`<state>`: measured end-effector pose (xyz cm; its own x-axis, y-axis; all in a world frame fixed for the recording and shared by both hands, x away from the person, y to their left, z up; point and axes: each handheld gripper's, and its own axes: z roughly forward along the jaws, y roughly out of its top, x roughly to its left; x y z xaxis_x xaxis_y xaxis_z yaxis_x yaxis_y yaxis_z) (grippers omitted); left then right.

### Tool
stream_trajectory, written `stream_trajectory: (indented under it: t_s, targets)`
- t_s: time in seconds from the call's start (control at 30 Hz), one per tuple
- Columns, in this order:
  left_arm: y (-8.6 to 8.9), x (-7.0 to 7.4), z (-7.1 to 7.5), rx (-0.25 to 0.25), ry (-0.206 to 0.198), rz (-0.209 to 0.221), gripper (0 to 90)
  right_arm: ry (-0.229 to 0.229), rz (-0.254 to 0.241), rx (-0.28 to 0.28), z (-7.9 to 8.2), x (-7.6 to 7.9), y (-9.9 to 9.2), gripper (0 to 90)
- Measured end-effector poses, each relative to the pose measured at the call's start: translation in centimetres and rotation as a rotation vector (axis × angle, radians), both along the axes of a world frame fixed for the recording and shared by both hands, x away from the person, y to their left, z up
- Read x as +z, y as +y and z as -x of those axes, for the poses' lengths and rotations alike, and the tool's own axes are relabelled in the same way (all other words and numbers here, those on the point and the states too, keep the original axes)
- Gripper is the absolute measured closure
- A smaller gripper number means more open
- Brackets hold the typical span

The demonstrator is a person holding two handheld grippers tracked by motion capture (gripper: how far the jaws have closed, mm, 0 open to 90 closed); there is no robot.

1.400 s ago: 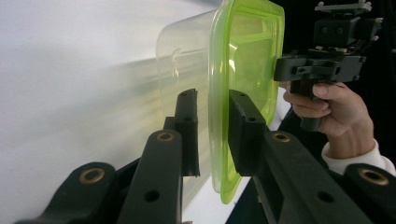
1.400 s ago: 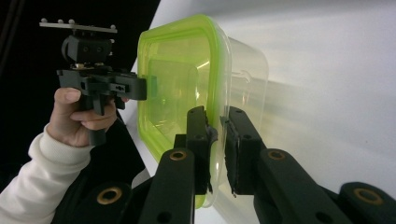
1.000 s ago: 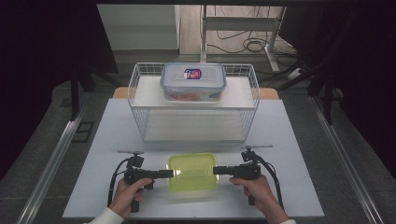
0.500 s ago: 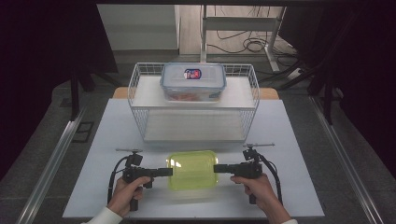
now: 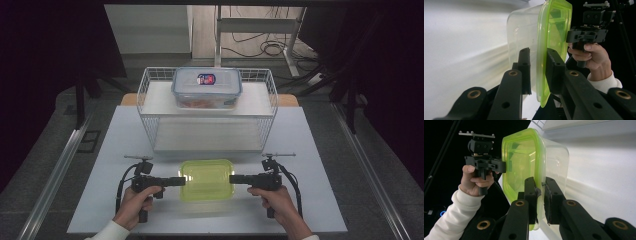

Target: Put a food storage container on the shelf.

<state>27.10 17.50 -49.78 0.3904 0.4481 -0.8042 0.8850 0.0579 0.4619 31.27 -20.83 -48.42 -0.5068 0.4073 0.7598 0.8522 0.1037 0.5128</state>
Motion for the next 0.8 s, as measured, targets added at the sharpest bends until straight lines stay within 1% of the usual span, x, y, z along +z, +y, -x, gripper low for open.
stream_trajectory:
  t_s: [0.03,0.07,0.13,0.27,0.33,0.47,0.5,0.53,0.57,0.6,0.63,0.67,0.73,0.77,0.8]
  targets:
    - [0.0,0.0,0.0,0.000,0.000,0.000,76.0,0.000,0.000,0.000,0.0,0.0,0.0,81.2]
    - [0.0,0.2,-0.1,-0.002,-0.004,-0.001,76.0,0.010,-0.009,-0.004,0.0,0.1,0.0,81.2]
    - [0.0,0.3,-0.2,-0.003,-0.002,0.004,75.9,0.004,-0.016,-0.007,-0.1,0.0,-0.1,81.2]
    - [-0.1,0.2,-0.3,-0.006,0.012,0.008,75.9,0.015,-0.017,-0.014,-0.2,0.0,-0.2,81.2]
    - [0.0,0.4,-0.4,-0.009,0.021,0.010,75.9,0.027,-0.025,-0.017,-0.2,0.1,-0.2,81.2]
    - [0.1,0.7,-0.6,-0.017,0.025,0.011,75.8,0.024,-0.031,-0.011,-0.2,0.3,-0.2,81.2]
    - [0.1,1.0,-0.8,-0.016,0.036,0.022,75.8,0.029,-0.038,-0.010,-0.3,0.5,-0.3,81.2]
    - [0.1,1.0,-0.8,-0.016,0.036,0.022,75.8,0.029,-0.038,-0.010,-0.3,0.5,-0.3,81.2]
    - [0.2,1.3,-1.0,-0.023,0.041,0.026,75.8,0.026,-0.050,-0.011,-0.4,0.8,-0.3,81.2]
    - [0.2,1.3,-1.0,-0.023,0.041,0.026,75.8,0.026,-0.050,-0.011,-0.4,0.8,-0.3,81.2]
    - [0.2,1.7,-1.2,-0.021,0.041,0.027,75.8,0.025,-0.057,-0.012,-0.5,1.1,-0.4,81.2]
    - [0.2,1.7,-1.2,-0.021,0.041,0.027,75.9,0.025,-0.057,-0.012,-0.5,1.1,-0.4,81.2]
    - [0.3,2.7,-1.5,-0.020,0.035,0.031,75.8,0.016,-0.068,-0.010,-0.7,1.9,-0.3,81.1]
    - [0.3,3.0,-1.6,-0.020,0.031,0.031,75.8,0.011,-0.069,-0.012,-0.8,2.3,-0.3,81.1]
    - [0.3,3.0,-1.6,-0.020,0.031,0.031,75.9,0.011,-0.069,-0.012,-0.8,2.3,-0.3,81.1]
